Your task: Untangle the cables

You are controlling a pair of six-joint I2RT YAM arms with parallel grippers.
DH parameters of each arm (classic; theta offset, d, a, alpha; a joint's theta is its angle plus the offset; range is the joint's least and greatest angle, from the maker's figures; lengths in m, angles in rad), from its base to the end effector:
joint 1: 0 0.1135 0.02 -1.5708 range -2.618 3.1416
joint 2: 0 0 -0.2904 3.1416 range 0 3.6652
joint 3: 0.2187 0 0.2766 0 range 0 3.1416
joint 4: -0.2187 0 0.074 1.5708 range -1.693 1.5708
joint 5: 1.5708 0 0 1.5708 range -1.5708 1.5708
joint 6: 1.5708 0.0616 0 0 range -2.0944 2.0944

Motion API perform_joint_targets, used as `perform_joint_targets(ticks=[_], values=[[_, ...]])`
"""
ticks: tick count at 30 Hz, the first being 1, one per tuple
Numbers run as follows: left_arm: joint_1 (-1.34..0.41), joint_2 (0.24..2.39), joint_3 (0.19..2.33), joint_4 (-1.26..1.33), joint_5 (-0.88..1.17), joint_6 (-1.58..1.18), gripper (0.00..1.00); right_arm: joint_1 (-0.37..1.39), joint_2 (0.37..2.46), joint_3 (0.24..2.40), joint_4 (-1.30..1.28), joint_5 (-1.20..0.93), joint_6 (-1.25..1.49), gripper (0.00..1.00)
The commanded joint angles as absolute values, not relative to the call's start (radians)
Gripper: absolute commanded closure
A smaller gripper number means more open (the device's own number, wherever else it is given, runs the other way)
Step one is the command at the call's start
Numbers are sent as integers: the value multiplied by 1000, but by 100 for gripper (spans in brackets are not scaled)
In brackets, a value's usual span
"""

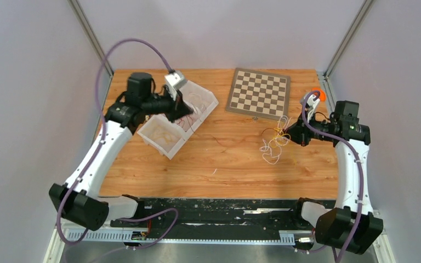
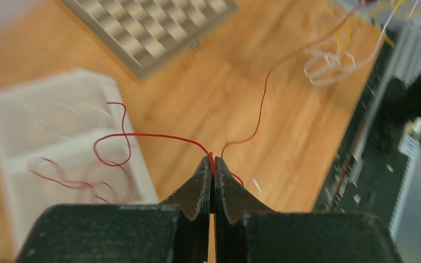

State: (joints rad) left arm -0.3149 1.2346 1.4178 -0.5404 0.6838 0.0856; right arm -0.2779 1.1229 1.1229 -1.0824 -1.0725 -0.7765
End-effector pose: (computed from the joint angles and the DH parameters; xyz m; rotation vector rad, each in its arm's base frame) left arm 0.2664 -0.1277 0.4533 0.8247 1.7406 -0.8096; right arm 0.2195 -0.0063 0.3439 -0.8125 1.9417 0.8084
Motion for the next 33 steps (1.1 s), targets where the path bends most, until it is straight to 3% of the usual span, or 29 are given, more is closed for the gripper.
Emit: perform_joint_targets(ticks=[1,2,4,5,7,12,18,22,27,31,33], values=[[-408,1245,1314,-692,802,304,81,-218,1088,1161,-1090,-1196,-706,100],[-416,1245,1311,-686,822,314,54,-199,1084,1164,-1073,-1196,-682,100],[-448,1239,1307,-607,851,274,26,-166,1074,1169,-1019,-1199,-589,100],[-456,1233,1304,-517,866,255,18,-150,1072,1169,-984,-1200,-535,100],[-493,1234,1286,-364,901,183,15,-121,1071,1168,-912,-1199,-440,100],[-634,1283,1253,-132,965,36,20,-74,1076,1166,-794,-1167,-266,100],[-757,1355,1207,55,891,28,23,-46,1070,1148,-711,-1146,-141,100],[-802,1439,1199,124,843,33,23,-24,1058,1129,-664,-1131,-74,100],[-841,1522,1206,160,823,66,30,-12,1046,1112,-623,-1117,-29,100],[-853,1575,1223,154,821,75,45,-13,1043,1110,-619,-1104,-24,100],[-854,1573,1235,132,824,80,67,-12,1042,1106,-621,-1081,-29,100]])
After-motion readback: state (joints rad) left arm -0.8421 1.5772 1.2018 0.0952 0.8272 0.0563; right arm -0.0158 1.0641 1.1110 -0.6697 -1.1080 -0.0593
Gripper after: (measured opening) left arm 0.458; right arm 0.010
